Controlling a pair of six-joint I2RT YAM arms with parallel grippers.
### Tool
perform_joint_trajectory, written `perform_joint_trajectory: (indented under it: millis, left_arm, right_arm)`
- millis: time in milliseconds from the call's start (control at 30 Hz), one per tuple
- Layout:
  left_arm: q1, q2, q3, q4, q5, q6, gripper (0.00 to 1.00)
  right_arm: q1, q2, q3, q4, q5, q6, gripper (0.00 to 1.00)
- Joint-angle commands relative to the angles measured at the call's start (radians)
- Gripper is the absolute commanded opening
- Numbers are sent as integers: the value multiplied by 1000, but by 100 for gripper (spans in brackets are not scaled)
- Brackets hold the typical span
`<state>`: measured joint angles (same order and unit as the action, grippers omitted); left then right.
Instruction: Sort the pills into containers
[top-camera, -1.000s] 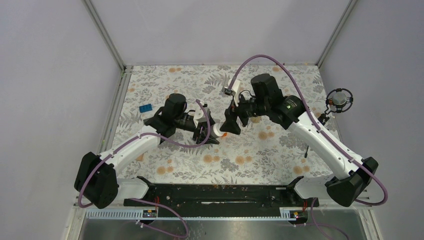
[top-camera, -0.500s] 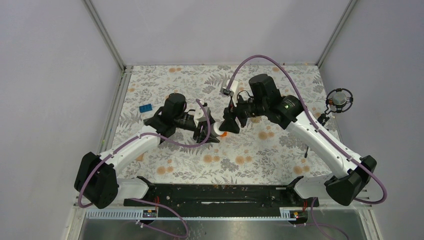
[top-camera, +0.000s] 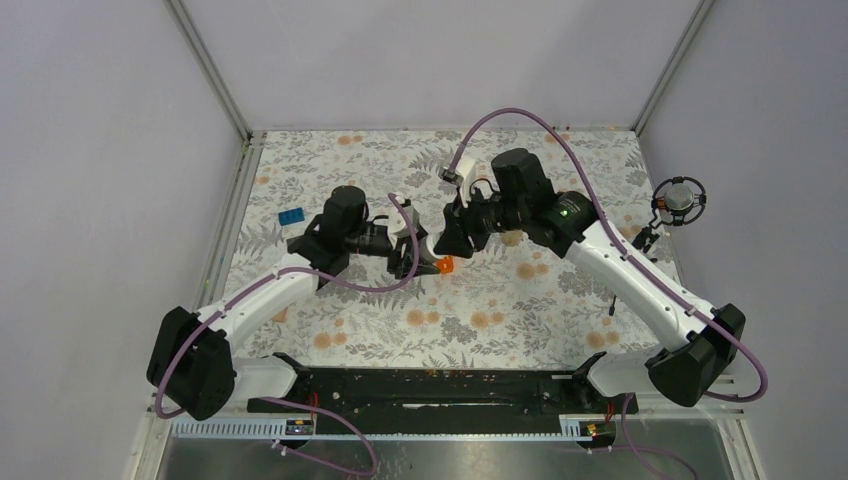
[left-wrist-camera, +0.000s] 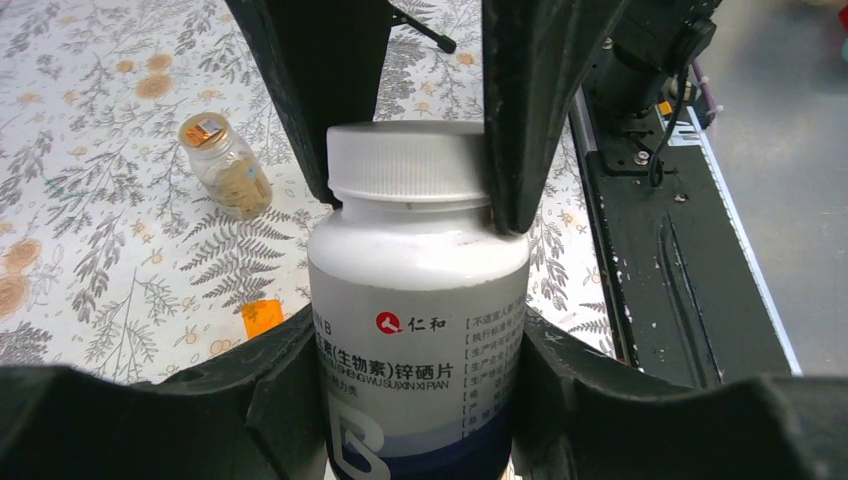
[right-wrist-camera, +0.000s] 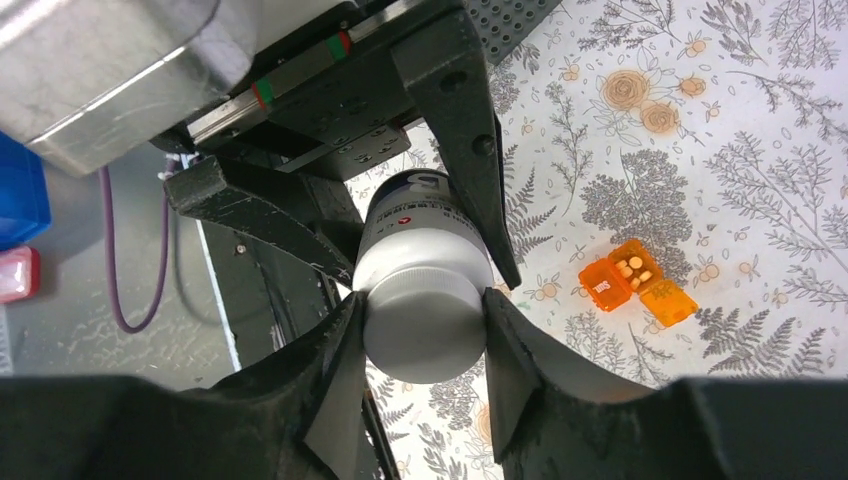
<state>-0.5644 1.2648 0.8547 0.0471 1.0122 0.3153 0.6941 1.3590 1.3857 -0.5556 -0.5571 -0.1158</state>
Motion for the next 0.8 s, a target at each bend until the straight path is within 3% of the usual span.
perform_joint_trajectory:
  millis: [0, 33, 133, 233, 500, 667, 767]
  left_arm:
    - [-10, -59, -22, 122, -27, 15, 0]
    - [-11, -61, -28, 128, -30, 13, 0]
    - [-9, -68, -31, 126, -33, 10, 0]
    - [-7, -67, -25, 111, -30, 10, 0]
    - [-3, -68, -26, 111, -22, 10, 0]
    - [-3, -69, -27, 115, -18, 9, 0]
    - [-3, -69, -27, 117, -11, 6, 0]
  right_arm:
    - [8, -22, -19, 158, 55, 184, 26]
    - [7, -27, -23, 172, 54, 211, 31]
    - [8, -46, -25, 166, 77, 212, 61]
    - [8, -74, -24, 134, 86, 171, 71]
    - [8, -63, 50, -43, 17, 49, 71]
    - [8, -46, 53, -72, 3, 23, 71]
    - [8, -31, 54, -50, 2, 35, 66]
